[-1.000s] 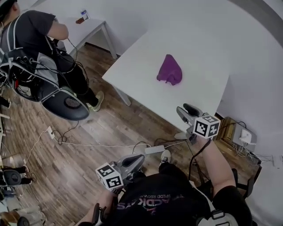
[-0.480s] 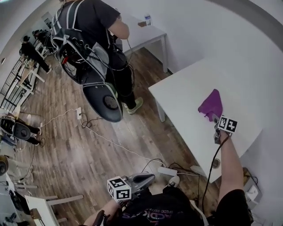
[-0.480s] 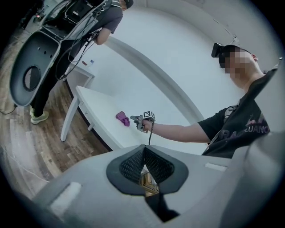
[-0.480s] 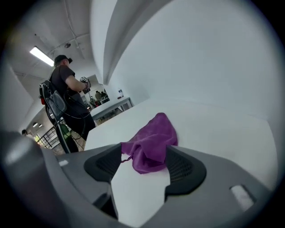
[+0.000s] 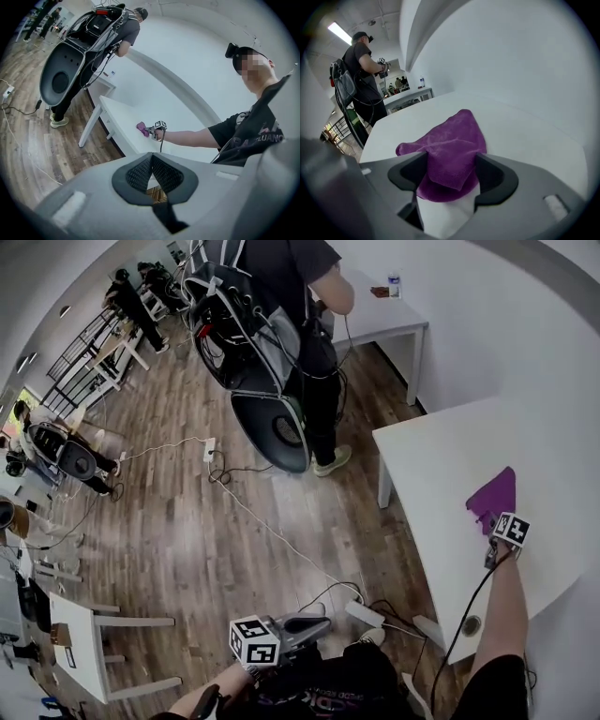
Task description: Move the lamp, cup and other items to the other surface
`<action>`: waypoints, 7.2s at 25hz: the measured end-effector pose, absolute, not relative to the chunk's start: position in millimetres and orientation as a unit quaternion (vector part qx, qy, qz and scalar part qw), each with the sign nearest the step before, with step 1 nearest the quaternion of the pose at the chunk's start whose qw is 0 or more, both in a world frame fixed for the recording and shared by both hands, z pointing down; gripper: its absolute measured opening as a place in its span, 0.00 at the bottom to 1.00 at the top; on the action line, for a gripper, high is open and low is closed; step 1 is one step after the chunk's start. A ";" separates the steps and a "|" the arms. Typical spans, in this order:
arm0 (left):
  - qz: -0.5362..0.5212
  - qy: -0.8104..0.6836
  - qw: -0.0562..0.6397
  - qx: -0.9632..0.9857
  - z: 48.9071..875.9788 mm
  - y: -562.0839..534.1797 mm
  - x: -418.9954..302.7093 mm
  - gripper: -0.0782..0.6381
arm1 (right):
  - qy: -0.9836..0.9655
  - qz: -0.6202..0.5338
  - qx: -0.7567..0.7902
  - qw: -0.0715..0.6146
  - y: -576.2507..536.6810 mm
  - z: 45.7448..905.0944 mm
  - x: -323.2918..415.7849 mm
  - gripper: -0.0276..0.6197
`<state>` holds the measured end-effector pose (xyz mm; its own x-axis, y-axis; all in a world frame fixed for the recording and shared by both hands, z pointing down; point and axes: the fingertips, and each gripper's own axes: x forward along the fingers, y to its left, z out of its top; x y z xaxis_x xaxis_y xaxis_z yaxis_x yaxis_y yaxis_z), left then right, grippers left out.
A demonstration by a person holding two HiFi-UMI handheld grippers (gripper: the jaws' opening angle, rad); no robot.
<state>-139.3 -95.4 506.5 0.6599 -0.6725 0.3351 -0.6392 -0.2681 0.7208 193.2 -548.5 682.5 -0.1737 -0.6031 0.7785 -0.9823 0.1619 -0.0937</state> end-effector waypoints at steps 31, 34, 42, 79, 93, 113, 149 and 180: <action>0.015 -0.286 0.441 0.851 510.2 -125.2 -122.9 0.11 | -0.770 0.264 0.567 0.126 -458.8 576.1 162.3 0.15; 0.016 -0.263 0.430 0.864 507.0 -139.4 -124.7 0.11 | -0.769 0.254 0.579 0.092 -437.1 553.4 159.8 0.15; 0.010 -0.200 0.401 0.894 485.0 -156.3 -138.6 0.11 | -0.778 0.228 0.585 0.006 -349.7 477.8 123.2 0.15; 0.107 0.131 0.360 0.918 481.1 -35.2 -100.0 0.11 | -0.695 0.195 0.684 -0.103 -2.0 388.6 7.2 0.15; 0.154 0.278 0.316 0.894 461.8 101.1 12.0 0.11 | -0.594 0.164 0.776 -0.133 164.2 374.9 95.8 0.15; 0.221 0.363 0.316 0.848 482.4 312.5 139.2 0.11 | -0.464 0.190 0.849 -0.169 412.7 412.6 228.8 0.15; 0.305 0.169 0.389 0.853 546.5 295.9 116.5 0.11 | -0.219 0.485 0.842 -0.086 493.7 785.7 474.6 0.15; 0.265 0.183 0.391 0.863 542.4 266.8 105.9 0.11 | -0.225 0.478 0.848 -0.049 526.6 747.3 455.8 0.05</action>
<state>105.9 266.8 542.4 0.7934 0.5217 0.3136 0.1084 -0.6280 0.7706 455.8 526.6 747.3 0.4419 -0.4290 0.7878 -0.3352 -0.8936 -0.2986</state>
